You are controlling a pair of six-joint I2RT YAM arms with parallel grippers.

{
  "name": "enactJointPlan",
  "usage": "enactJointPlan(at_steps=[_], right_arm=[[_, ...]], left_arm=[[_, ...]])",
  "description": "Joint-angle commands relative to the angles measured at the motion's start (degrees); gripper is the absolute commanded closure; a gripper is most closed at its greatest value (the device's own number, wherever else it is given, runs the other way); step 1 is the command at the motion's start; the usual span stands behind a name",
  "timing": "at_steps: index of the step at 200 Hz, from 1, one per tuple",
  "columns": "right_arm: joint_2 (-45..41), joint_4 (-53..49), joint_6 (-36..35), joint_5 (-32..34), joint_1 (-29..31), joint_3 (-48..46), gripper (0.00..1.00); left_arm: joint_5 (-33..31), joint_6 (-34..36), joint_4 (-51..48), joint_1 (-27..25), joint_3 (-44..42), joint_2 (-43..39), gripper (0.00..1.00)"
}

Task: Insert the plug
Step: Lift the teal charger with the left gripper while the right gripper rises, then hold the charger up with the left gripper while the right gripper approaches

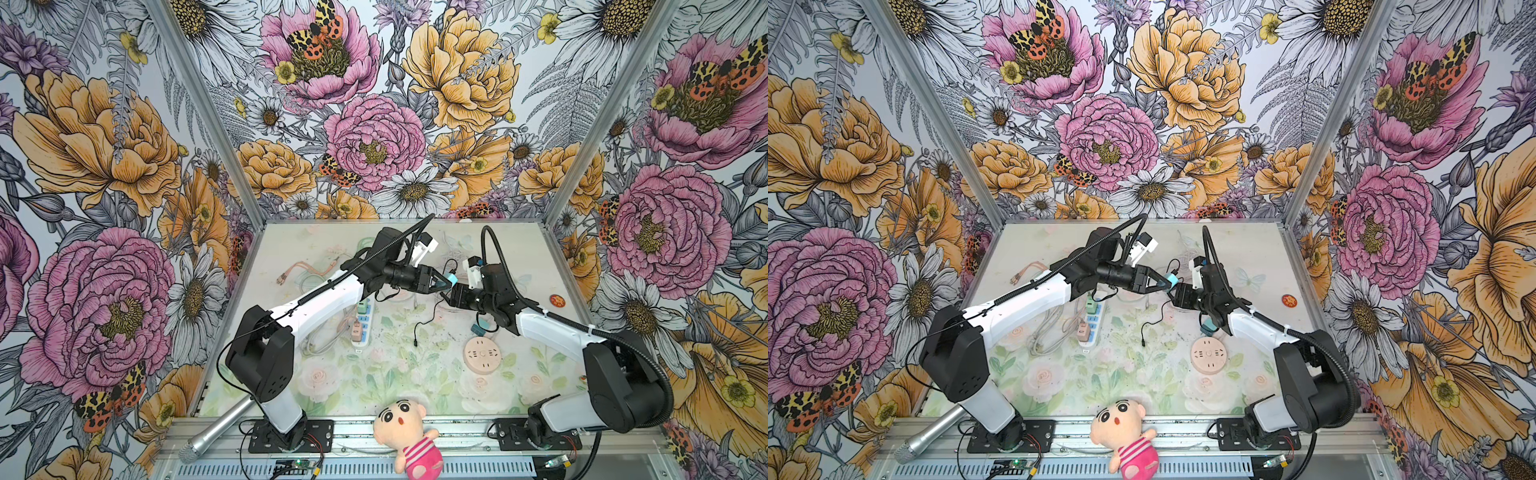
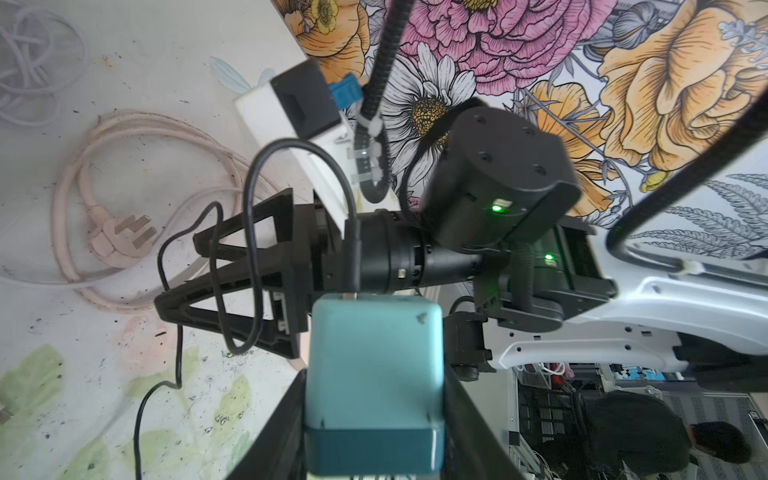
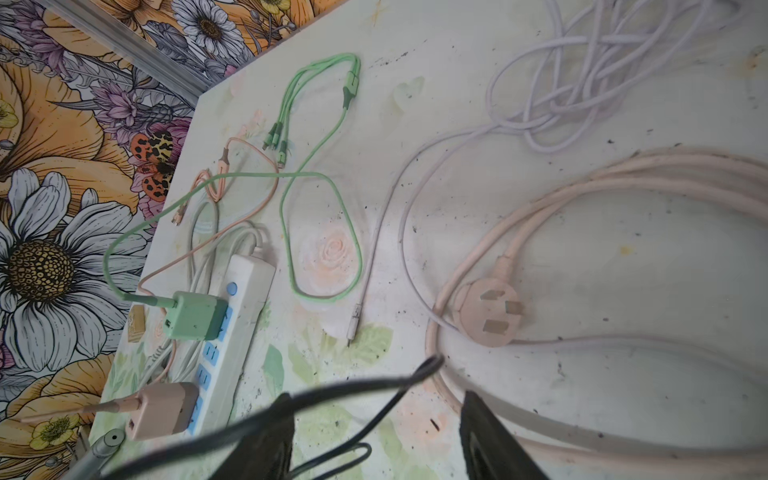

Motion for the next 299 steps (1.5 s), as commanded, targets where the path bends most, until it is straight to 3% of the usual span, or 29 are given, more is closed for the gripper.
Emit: enactJointPlan(at_steps=[1,38,78,93,172,225,250,299], right_arm=[[2.52,3.3,0.56,2.77,0.67,2.6,0.36],[4.22,3.56,-0.03,6.7,0.68,4.68,0.41],[6.63,-0.66,-1.6,9.06,0.65,12.12,0.84],[8.05,-3.29,-2.73,10.01,0.6,15.96,0.91],[10.85,-6.76,-4.16,11.06,-3.76,27.72,0.94],[10.22,-10.15,-8.03,11.66,-6.18,34.74,0.95],[11.92,-10.11,-8.62,8.82,-7.13,36.5,0.96],[16.08,-10.14,-5.29,4.9,-7.36,31.05,0.98]], left_arm=[[4.73,-4.42,8.92,1.26,-1.99,-4.21,0.84],[6.29,-4.88,9.2,0.76,-4.02,-6.93,0.83],[5.19,-4.03,7.06,1.27,-5.97,-10.34,0.83],[5.58,-3.56,6.22,1.28,-6.92,-12.17,0.83],[3.35,0.11,0.52,0.11,-13.68,-19.23,0.82],[1.66,2.38,0.54,-2.16,-14.09,-15.31,0.83],[1.37,3.35,0.55,-2.9,-13.93,-12.72,0.83],[0.24,2.96,4.92,-4.78,-15.33,-6.81,0.84]])
